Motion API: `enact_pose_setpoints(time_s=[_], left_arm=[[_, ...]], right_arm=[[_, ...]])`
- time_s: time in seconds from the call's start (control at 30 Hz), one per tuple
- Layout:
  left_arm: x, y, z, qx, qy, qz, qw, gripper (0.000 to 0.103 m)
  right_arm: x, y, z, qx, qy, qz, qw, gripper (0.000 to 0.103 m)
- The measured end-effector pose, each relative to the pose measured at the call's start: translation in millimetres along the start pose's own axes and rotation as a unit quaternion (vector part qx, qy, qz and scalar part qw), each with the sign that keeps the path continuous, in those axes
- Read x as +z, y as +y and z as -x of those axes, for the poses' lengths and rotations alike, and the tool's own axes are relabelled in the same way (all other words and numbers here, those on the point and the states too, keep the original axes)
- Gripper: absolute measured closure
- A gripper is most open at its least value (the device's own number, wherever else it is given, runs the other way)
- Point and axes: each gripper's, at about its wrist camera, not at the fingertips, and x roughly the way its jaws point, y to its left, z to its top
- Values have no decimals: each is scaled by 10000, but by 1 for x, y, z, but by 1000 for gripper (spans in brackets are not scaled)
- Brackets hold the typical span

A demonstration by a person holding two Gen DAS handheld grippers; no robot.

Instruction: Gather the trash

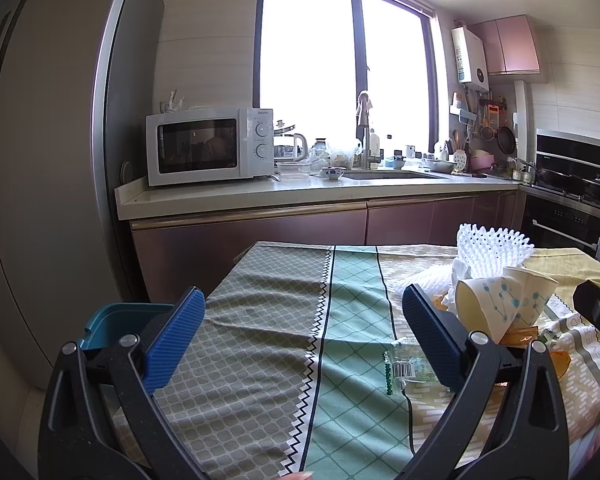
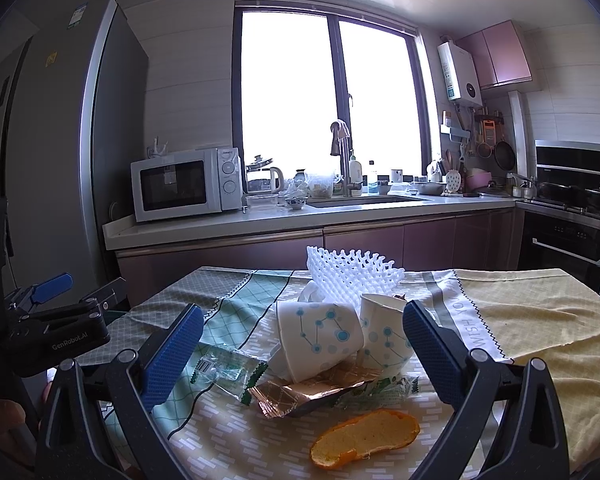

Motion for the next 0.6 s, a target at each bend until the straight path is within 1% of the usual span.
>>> enact_pose_setpoints(time_s=[0.6], left_arm=[[0, -1, 0, 3, -5, -3, 10000, 6]], right_arm=[[1, -2, -3, 36, 25, -24, 10000, 7]])
